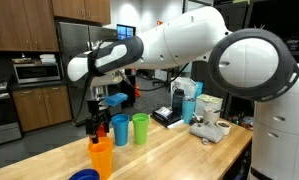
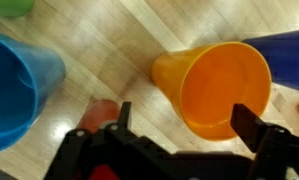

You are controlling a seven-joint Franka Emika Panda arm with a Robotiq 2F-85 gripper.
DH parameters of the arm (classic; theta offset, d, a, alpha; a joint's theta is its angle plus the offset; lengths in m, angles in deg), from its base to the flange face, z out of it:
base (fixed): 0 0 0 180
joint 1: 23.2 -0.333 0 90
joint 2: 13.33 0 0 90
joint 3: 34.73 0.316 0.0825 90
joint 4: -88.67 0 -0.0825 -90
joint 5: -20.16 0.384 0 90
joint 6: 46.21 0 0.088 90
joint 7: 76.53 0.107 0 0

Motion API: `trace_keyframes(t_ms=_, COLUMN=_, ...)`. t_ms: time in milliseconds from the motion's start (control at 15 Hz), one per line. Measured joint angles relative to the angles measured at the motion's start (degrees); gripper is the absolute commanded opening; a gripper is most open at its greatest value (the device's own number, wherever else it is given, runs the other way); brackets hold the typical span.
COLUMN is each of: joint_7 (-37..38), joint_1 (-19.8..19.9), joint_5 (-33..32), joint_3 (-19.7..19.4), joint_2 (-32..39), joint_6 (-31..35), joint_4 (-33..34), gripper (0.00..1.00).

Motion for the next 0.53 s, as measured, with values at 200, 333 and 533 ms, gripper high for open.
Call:
trace_keyframes(t_ms=200, joint_7=0.00, joint_1=0.00, joint_5=0.00, joint_3=0.00, joint_2=0.35, joint_6=0.00, joint_4=0.00, gripper=1.00)
trace_keyframes(t_ms=333, joint_7=-0.01, joint_1=0.00, joint_5=0.01, joint_3=0.02, joint_2=0.47, joint_6=-0.01, joint_4=-0.01, gripper=1.00)
trace_keyframes(t_ms=533, joint_7=-0.01, joint_1=0.00, joint_5=0.01, joint_3=0.08, joint_2=0.77, joint_6=-0.03, joint_4=-0.01, gripper=1.00)
